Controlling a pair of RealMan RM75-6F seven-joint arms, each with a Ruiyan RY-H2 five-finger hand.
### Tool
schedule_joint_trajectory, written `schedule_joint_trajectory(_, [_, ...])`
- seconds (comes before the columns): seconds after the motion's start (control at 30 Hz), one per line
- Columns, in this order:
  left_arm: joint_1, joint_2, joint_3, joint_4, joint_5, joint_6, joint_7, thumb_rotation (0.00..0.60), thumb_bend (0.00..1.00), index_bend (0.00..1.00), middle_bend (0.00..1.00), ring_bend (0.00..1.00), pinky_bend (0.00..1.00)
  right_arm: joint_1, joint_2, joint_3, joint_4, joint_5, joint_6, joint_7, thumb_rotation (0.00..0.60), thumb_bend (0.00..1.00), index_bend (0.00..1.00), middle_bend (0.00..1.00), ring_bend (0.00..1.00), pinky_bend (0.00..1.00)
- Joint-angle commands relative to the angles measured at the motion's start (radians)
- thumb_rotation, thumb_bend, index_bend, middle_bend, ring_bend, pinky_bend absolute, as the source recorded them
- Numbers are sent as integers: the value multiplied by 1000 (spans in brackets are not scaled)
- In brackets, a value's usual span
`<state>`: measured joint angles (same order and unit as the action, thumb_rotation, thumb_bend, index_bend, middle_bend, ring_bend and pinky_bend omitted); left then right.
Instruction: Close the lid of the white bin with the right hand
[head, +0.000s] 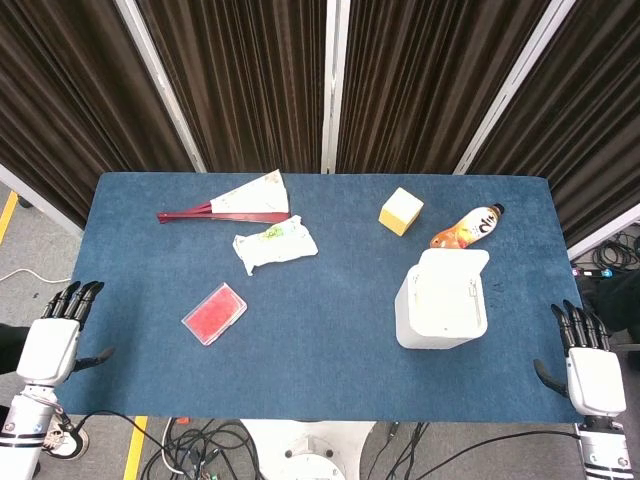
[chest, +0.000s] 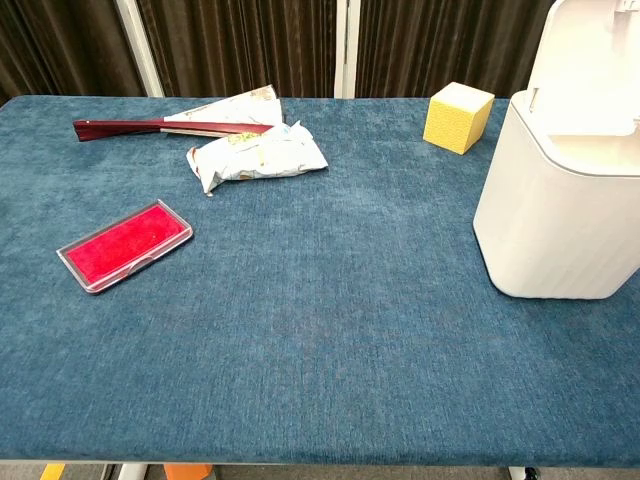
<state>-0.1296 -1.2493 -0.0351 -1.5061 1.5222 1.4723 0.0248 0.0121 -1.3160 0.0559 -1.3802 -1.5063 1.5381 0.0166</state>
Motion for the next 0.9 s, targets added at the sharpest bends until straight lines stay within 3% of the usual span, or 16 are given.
schedule_joint_trajectory(0.03, [0,1,1,0,1,1,0,600,67,82,90,41,132,0,0,-1,-1,-1,-1,-1,594,181,0,0,0,0])
schedule_joint_trajectory(0.53, [-4,1,6,3,0,-13,1,600,66,82,90,41,132,5,40,-9,-50,-33,9,-14,592,177,0,0,0,0])
schedule_joint_trajectory(0.67, [-4,-6,9,5,-3,-21,3,600,67,82,90,41,132,20,134,-19,-155,-82,7,11,593,176,0,0,0,0])
schedule_joint_trajectory(0.9, [-19,-10,1,1,1,-29,8,600,67,82,90,42,132,87,314,38,-381,-146,6,-23,593,225,0,0,0,0])
